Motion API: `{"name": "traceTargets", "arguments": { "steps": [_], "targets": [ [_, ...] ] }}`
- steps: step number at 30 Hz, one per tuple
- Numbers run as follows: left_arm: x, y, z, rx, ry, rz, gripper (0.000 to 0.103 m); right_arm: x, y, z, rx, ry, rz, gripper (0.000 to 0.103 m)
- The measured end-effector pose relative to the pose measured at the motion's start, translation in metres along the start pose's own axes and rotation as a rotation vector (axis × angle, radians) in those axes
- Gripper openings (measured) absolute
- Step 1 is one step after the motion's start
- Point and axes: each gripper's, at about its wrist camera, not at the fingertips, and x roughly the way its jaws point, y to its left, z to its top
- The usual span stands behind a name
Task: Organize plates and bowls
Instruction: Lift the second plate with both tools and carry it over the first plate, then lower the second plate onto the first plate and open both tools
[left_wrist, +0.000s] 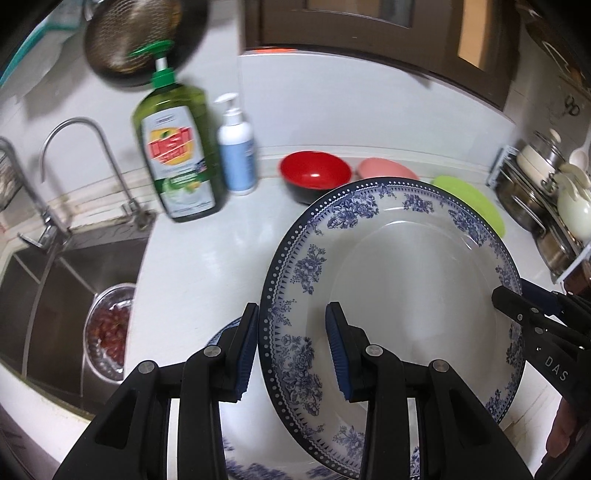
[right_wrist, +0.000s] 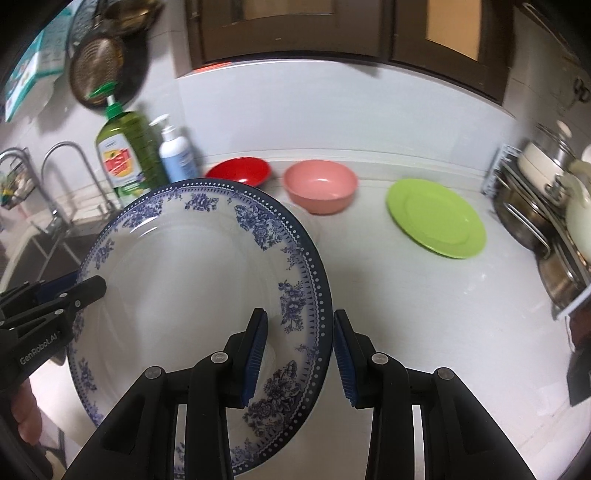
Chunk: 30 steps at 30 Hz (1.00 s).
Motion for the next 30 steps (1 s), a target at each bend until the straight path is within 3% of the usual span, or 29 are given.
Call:
{"name": "traceTargets", "arguments": {
  "steps": [13,30],
  "targets": [
    [0.0,0.065,-0.035,-0.094,0.067,0.087,0.036,0.027,0.063,-0.011,-0.086,0.074,0.092,0.037],
    [0.039,0.089,-0.072,-0.159,0.226,0.094,0.036,0.074,0.09,-0.032,-0.138,0.23,0.11,0.037]
  ]
}}
